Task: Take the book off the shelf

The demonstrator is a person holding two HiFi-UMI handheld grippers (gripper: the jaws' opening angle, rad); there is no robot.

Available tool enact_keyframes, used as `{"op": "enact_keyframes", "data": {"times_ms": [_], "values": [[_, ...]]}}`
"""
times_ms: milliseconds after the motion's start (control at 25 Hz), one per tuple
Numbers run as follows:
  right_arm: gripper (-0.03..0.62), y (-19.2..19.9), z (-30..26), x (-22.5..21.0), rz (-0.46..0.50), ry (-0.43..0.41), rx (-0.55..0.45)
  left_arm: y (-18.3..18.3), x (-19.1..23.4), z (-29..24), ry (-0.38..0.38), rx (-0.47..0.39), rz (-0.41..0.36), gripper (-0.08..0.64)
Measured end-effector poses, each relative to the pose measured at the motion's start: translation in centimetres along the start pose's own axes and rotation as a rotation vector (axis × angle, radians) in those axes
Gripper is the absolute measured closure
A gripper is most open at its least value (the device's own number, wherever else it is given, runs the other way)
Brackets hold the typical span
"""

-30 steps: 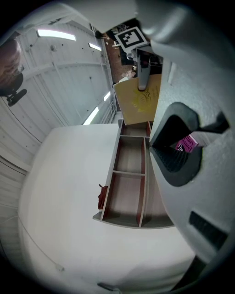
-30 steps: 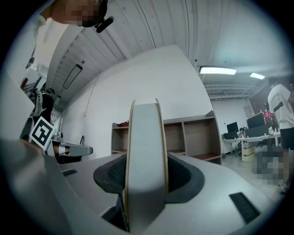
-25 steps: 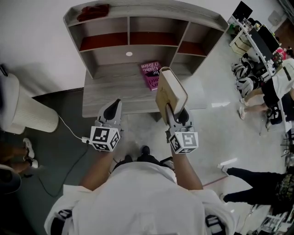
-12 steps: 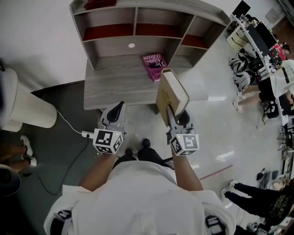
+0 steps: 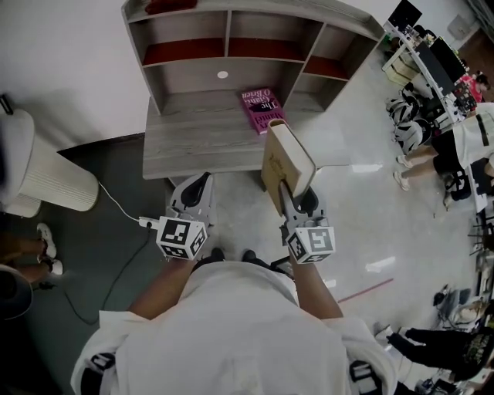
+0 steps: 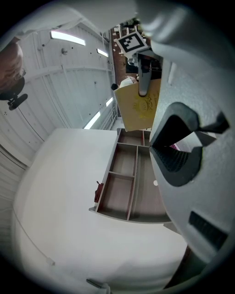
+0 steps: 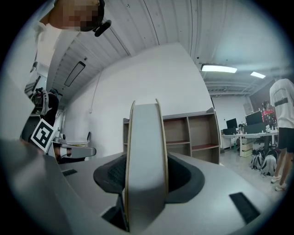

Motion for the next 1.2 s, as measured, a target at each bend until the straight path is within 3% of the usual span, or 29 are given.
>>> {"op": "enact_keyframes", "data": {"times_ms": [440, 1200], "values": [[0.383, 0.0, 1.7, -5.4, 0.008, -0.006, -0.014, 0.3, -3.2, -1.7, 0.014, 0.023, -0.013, 0.546], [0.383, -0.3, 4.4, -10.6, 0.002, 0.001, -0.044, 1.3, -7.1, -5.2, 0.063, 0.036, -0.002, 0.546]]}}
Point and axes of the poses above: the fingertips, and each gripper's own axes: z backward along the fingers, x to its left, y out of its underside, the point moved 6 cm from there along z, backward along the fingers, and after that the axes turned 14 degrees about y, right-handed, at the moved point
